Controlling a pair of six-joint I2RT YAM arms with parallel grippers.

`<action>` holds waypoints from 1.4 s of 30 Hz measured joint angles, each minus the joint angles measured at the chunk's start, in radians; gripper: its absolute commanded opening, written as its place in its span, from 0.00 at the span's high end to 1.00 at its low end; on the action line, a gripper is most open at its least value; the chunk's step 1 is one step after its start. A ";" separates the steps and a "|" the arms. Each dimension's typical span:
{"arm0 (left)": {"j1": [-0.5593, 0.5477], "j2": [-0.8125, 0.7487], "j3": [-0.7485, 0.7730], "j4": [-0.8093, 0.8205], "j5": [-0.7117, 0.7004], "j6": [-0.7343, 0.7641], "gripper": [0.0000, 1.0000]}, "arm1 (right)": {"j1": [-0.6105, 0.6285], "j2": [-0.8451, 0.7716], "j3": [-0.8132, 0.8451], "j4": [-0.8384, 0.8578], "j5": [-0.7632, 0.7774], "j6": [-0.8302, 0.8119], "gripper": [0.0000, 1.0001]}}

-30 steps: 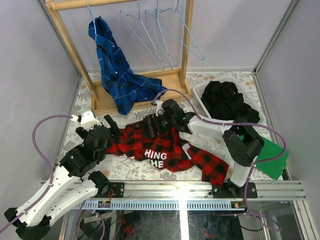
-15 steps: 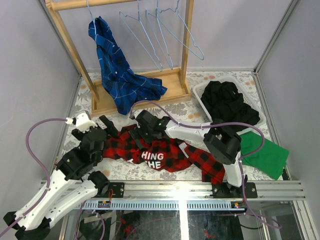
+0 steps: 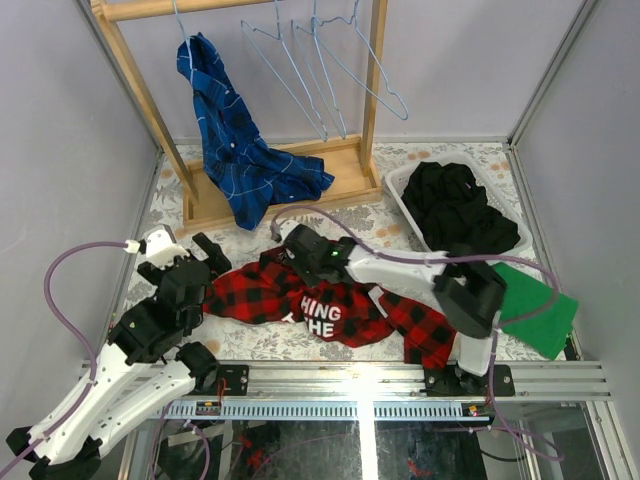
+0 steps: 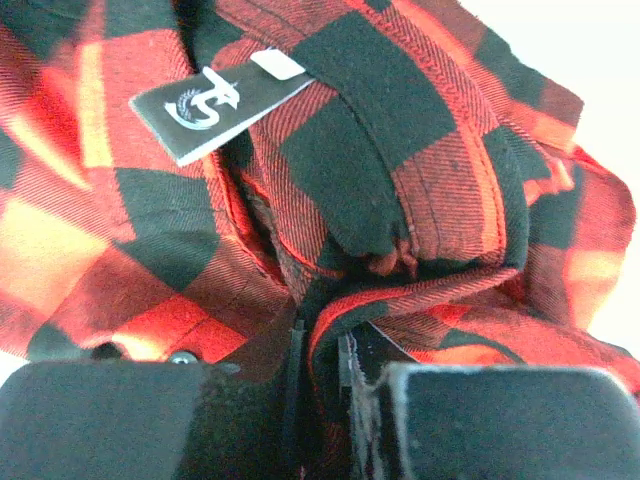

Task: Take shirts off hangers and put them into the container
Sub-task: Pick up the shirt from the center of the board.

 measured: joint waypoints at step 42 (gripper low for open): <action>0.002 0.067 0.004 -0.004 0.029 0.000 0.00 | -0.209 -0.514 -0.472 -0.113 0.143 0.167 0.01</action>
